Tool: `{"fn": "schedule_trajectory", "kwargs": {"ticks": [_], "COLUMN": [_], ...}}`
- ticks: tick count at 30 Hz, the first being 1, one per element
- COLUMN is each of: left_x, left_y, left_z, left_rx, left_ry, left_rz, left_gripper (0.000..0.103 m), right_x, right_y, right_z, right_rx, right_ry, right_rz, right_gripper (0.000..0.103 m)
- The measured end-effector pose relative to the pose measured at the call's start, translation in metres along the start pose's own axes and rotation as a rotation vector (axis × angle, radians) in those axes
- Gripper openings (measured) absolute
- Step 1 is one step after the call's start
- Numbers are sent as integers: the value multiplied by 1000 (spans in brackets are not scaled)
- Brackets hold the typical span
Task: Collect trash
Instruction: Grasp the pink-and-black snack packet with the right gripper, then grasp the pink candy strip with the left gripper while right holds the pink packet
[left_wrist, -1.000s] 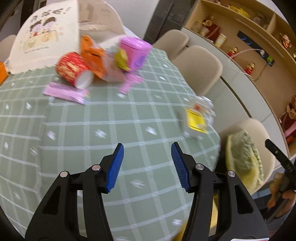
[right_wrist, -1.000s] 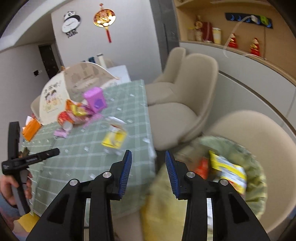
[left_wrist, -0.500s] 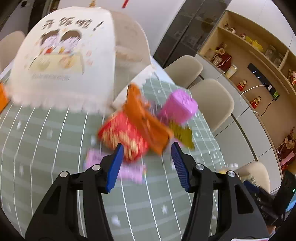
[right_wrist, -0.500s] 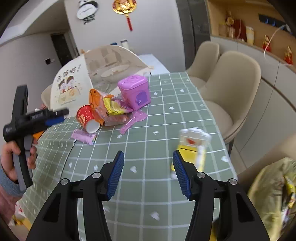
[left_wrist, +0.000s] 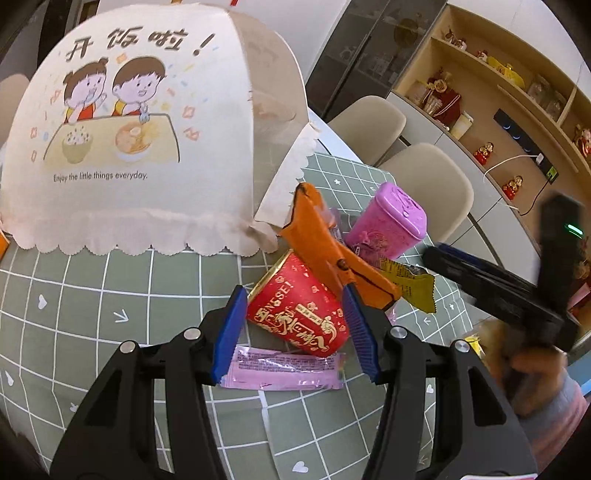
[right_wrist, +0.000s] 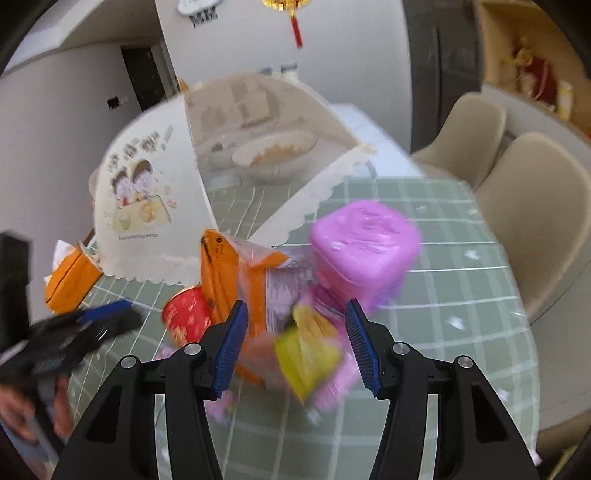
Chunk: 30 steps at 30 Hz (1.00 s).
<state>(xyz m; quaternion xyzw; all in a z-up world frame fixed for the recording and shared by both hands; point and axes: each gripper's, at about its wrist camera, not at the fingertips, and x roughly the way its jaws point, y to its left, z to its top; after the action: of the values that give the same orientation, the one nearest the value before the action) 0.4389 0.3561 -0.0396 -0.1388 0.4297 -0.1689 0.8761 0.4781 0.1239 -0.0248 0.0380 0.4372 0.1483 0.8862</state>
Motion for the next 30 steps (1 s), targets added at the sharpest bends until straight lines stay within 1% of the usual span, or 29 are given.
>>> {"fn": "schedule_trajectory", "kwargs": {"ticks": [1, 2, 4, 6, 7, 11, 13, 15, 18, 20, 21, 22, 23, 27, 28, 30], "left_x": [1, 2, 3, 4, 5, 12, 14, 16, 15, 13, 15, 18, 22, 36, 40, 48], "left_y": [3, 5, 7, 9, 10, 9, 8, 6, 7, 8, 6, 4, 1, -1, 1, 4], "left_z": [1, 3, 5, 7, 7, 6, 2, -6, -17, -28, -34, -38, -42, -45, -43, -42], "left_rx": [-5, -4, 10, 24, 24, 18, 29, 44, 31, 13, 22, 42, 84, 203, 221, 238], "left_ry": [8, 16, 25, 28, 26, 36, 45, 53, 57, 72, 95, 114, 134, 143, 146, 178], "left_rz": [-16, -28, -43, -57, -63, -102, -108, -97, -67, -73, -90, -108, -117, -68, -63, -73], "left_gripper": [51, 51, 51, 51, 51, 51, 51, 51, 51, 51, 51, 51, 51, 51, 51, 51], "right_x": [19, 29, 47, 47, 43, 16, -8, -25, -50, -62, -64, -67, -68, -69, -69, -68], "right_y": [-1, 0, -4, -10, -12, -20, -26, -31, -40, -46, -49, -52, -54, -56, -56, -53], "right_z": [2, 1, -7, -18, -24, -47, -60, -69, -86, -99, -102, -107, -111, -118, -120, -121], "right_rx": [-1, -3, 8, 31, 37, 36, 63, 80, 123, 164, 179, 200, 219, 263, 275, 278], "right_ry": [38, 60, 111, 120, 124, 126, 109, 95, 85, 81, 79, 77, 75, 65, 62, 62], "right_rz": [-6, -16, -37, -42, -40, -40, -40, -50, -63, -67, -63, -58, -53, -50, -42, -35], "right_gripper": [45, 41, 22, 13, 11, 7, 7, 7, 7, 7, 7, 7, 7, 7, 7, 7]}}
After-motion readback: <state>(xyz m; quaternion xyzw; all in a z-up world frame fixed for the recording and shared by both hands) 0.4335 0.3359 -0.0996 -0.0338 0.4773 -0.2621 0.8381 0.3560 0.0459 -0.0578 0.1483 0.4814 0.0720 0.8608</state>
